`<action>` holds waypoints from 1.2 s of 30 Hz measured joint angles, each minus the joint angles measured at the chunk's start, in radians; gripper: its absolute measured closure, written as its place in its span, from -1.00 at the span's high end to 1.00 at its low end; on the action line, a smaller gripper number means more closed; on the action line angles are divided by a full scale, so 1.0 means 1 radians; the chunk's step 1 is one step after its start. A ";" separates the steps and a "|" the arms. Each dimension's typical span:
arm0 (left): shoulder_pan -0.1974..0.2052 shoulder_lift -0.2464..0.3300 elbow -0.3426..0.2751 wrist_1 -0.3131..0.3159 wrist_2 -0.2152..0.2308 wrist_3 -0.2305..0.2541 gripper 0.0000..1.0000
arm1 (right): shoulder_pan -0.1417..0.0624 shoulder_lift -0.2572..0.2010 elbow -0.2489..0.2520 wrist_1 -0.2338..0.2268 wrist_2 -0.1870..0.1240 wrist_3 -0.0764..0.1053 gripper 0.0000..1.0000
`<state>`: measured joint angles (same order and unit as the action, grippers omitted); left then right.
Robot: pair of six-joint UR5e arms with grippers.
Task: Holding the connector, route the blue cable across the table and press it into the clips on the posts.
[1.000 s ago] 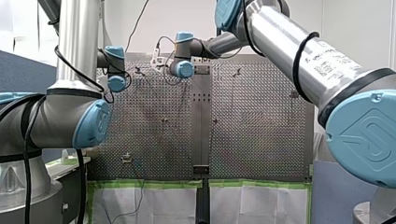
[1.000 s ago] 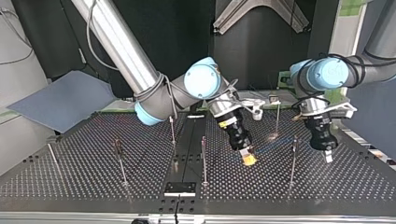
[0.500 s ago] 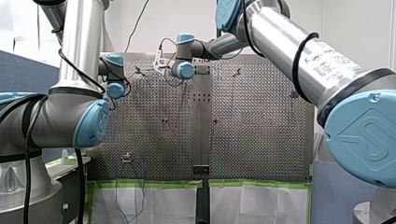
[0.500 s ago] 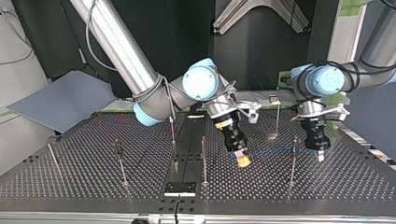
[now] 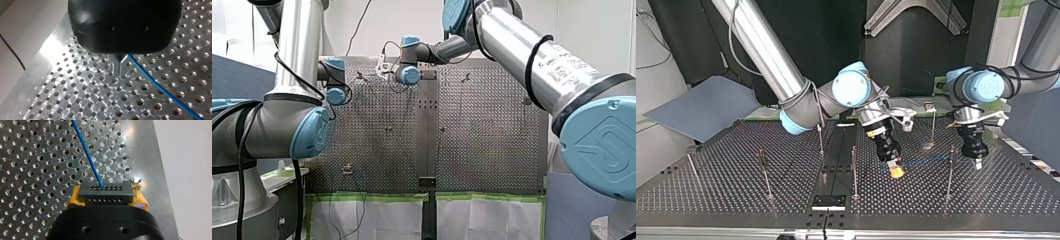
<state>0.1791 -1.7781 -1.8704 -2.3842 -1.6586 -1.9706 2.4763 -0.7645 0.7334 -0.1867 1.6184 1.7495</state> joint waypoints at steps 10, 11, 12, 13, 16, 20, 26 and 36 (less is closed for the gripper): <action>-0.010 0.072 -0.059 -0.090 -0.064 -0.040 0.44 | 0.007 0.001 0.022 0.009 0.056 0.000 -1.00; -0.011 0.083 -0.068 -0.101 -0.064 -0.050 0.62 | 0.007 0.001 0.022 0.011 0.063 0.000 -1.00; -0.012 0.091 -0.073 -0.108 -0.062 -0.058 0.62 | 0.008 0.001 0.023 0.014 0.070 0.000 -1.00; -0.013 0.099 -0.078 -0.116 -0.058 -0.065 0.77 | 0.008 0.001 0.023 0.019 0.078 0.000 -1.00; -0.019 0.124 -0.089 -0.140 -0.048 -0.073 1.00 | 0.008 0.001 0.023 0.032 0.091 0.000 -1.00; -0.031 0.150 -0.105 -0.173 -0.043 -0.077 1.00 | 0.011 0.001 0.023 0.042 0.097 0.000 -1.00; -0.051 0.198 -0.118 -0.226 -0.036 -0.092 1.00 | 0.016 0.002 0.030 0.046 0.099 -0.001 -1.00; -0.064 0.282 -0.150 -0.297 -0.016 -0.111 1.00 | 0.010 0.005 0.052 0.044 0.103 -0.002 -1.00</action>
<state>0.1152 -1.4962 -2.0206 -2.6807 -1.6744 -2.0813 2.4858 -0.7591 0.7852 -0.1422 1.7212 1.7473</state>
